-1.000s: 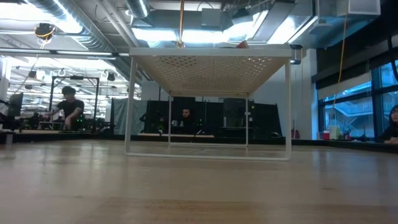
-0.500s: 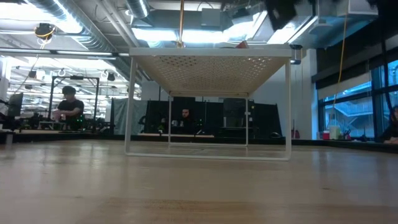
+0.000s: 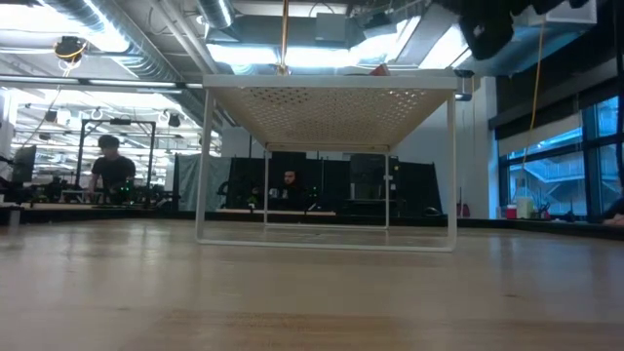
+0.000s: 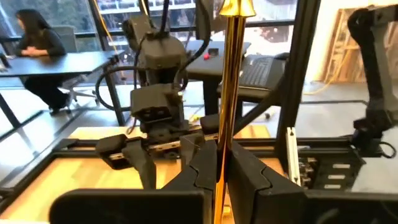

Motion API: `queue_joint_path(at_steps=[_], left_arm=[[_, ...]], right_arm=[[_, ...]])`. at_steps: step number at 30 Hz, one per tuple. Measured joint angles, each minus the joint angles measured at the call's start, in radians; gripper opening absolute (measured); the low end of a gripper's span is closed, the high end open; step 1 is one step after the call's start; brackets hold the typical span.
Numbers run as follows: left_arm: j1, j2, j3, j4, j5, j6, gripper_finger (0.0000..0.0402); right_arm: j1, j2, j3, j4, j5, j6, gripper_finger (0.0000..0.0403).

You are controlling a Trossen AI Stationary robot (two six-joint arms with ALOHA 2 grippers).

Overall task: Pick & Place candle stick holders
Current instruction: Put the top gold candle holder on the shelf

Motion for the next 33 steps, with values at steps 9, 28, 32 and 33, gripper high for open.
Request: queue_joint_path(at_steps=[9,28,32,33], left_arm=[[0.007,0.0,0.0,0.017,0.049,-0.028,0.0012],[0.172,0.13,-0.001,0.121,0.313,-0.059,0.0012],[0.191,0.135,-0.001,0.138,0.314,-0.059,0.0012],[0.194,0.14,-0.001,0.145,0.314,-0.059,0.0012]], right_arm=[[0.182,0.025,-0.262,0.692,0.251,-0.121,0.0195],[0.168,0.028,-0.177,0.454,0.147,-0.157,0.0195],[0.168,0.029,-0.177,0.445,0.158,-0.157,0.0195],[0.168,0.029,-0.177,0.442,0.17,-0.157,0.0195]])
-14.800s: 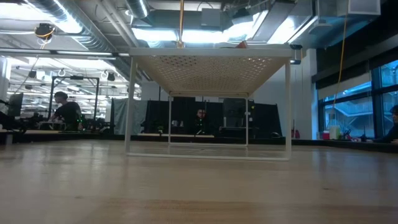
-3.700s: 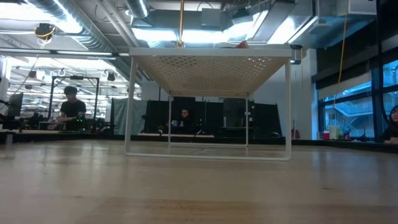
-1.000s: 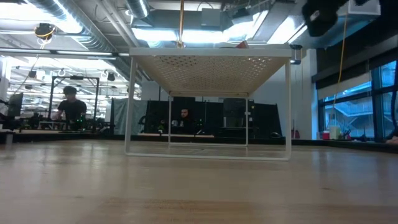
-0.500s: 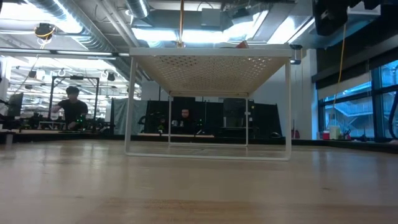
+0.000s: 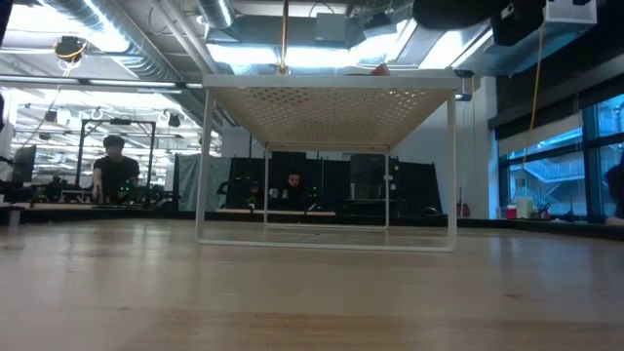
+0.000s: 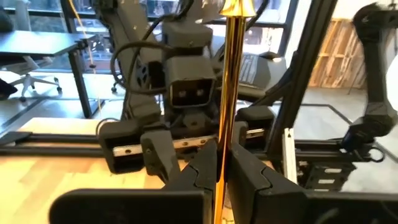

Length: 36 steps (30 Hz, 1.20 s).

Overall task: Pick & Place candle stick holders
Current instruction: Put the top gold candle holder on the shelf

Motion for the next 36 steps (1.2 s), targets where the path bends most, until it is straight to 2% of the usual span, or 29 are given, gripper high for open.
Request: queue_joint_path(at_steps=[4,12,19,31,36], left_arm=[[0.013,0.023,0.0,0.038,0.041,-0.009,0.0012],[0.023,0.033,0.0,0.059,0.037,0.009,0.0012],[0.034,0.048,0.001,0.085,0.039,0.009,0.0012],[0.042,0.06,0.001,0.094,0.038,0.008,0.0012],[0.042,0.06,0.001,0.093,0.033,0.01,0.0012]], right_arm=[[0.0,0.0,0.0,-0.007,0.007,-0.002,0.0195],[-0.001,0.0,0.0,-0.018,0.003,-0.011,0.0195],[-0.03,0.004,0.0,-0.01,0.072,0.014,0.0195],[-0.067,0.077,0.001,0.038,0.029,0.025,0.0194],[-0.081,0.084,0.001,0.045,0.028,0.059,0.0169]])
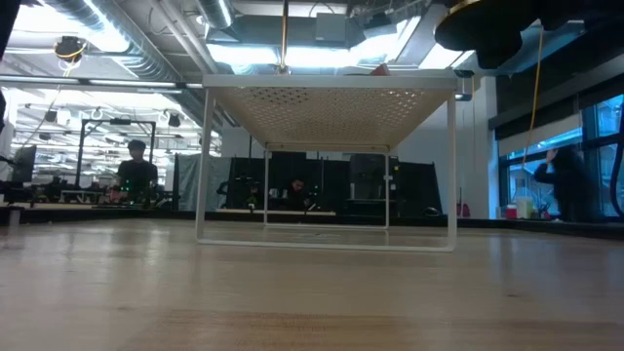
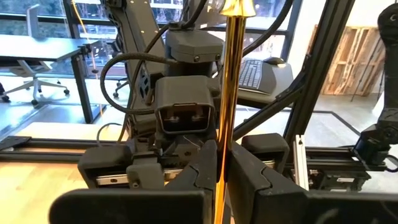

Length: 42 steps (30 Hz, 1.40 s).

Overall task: Pick & Place candle stick holders
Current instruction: Put the top gold candle holder on the shelf

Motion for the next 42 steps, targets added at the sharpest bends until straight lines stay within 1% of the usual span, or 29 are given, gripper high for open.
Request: queue_joint_path(at_steps=[3,10,12,13,16,20,25,29,32,34,37,42], left_arm=[[0.001,0.0,0.0,-0.006,-0.001,0.0,0.0012],[0.002,0.0,0.0,-0.015,-0.01,-0.001,0.0012],[0.002,0.0,0.0,-0.017,-0.014,-0.013,0.0012],[0.002,0.0,0.0,-0.019,-0.019,-0.019,0.0014],[-0.003,-0.001,0.0,-0.035,-0.059,-0.032,0.0034],[-0.014,-0.021,0.0,-0.108,-0.112,-0.039,0.0069],[-0.051,-0.057,0.0,-0.179,-0.232,-0.022,0.012],[-0.086,-0.106,0.0,-0.225,-0.311,-0.027,0.0167],[-0.116,-0.131,0.0,-0.289,-0.361,-0.042,0.0195],[-0.144,-0.142,0.0,-0.303,-0.381,-0.051,0.0206],[-0.205,-0.15,0.0,-0.295,-0.41,-0.035,0.0211],[-0.305,-0.15,0.0,-0.216,-0.544,0.085,0.0205]], right_arm=[[-0.002,0.0,0.0,0.0,-0.002,0.003,0.0135],[-0.002,0.0,0.0,-0.004,-0.001,0.004,0.0037],[-0.002,0.0,0.0,-0.006,-0.001,0.011,0.0017],[-0.002,0.0,0.0,-0.007,-0.001,0.016,0.0013],[-0.002,0.0,0.0,-0.01,0.012,0.036,0.0013],[-0.002,0.002,0.0,-0.021,0.054,0.037,0.0013],[-0.003,0.001,0.0,-0.007,0.074,0.038,0.0013],[-0.004,0.001,0.0,0.011,0.125,0.02,0.0013],[-0.006,0.001,0.0,0.019,0.166,-0.003,0.0013],[-0.013,0.001,0.0,0.019,0.179,-0.018,0.0013],[-0.024,0.005,0.0,0.025,0.182,-0.043,0.0013],[-0.04,0.05,0.0,0.111,0.179,-0.089,0.0013]])
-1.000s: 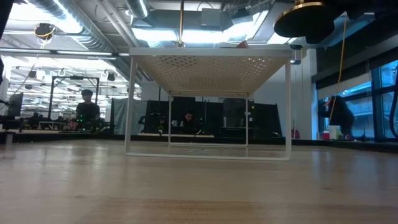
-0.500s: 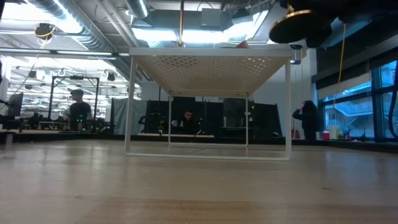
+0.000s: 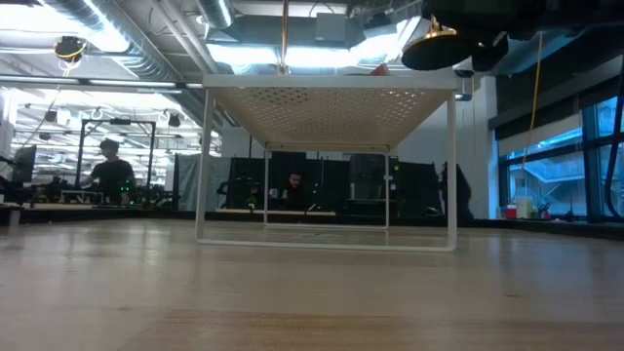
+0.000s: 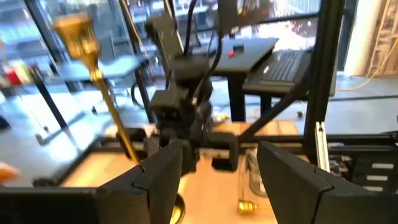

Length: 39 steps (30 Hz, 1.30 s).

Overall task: Pick & Place candle stick holders
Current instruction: Put the top gold candle holder on the shelf

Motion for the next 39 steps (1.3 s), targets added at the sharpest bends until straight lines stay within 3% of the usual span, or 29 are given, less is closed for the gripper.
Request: queue_joint_path(at_steps=[8,14,20,28,39], left_arm=[[-0.128,0.0,0.0,0.155,-0.043,0.121,0.0206],[-0.203,0.0,0.0,0.164,-0.065,0.121,0.0203],[-0.262,0.0,0.0,0.164,-0.16,0.142,0.0206],[-0.299,0.001,0.0,0.159,-0.228,0.15,0.0201],[-0.298,0.013,0.0,0.152,-0.233,0.142,0.0203]], right_arm=[[-0.057,0.075,0.0,0.089,-0.002,-0.032,0.0013],[-0.112,0.146,0.0,0.136,-0.052,-0.006,0.0012],[-0.116,0.151,0.0,0.141,-0.058,-0.007,0.0012],[-0.124,0.151,0.0,0.152,-0.048,-0.006,0.0012],[-0.127,0.151,0.0,0.122,-0.047,-0.013,0.0012]])
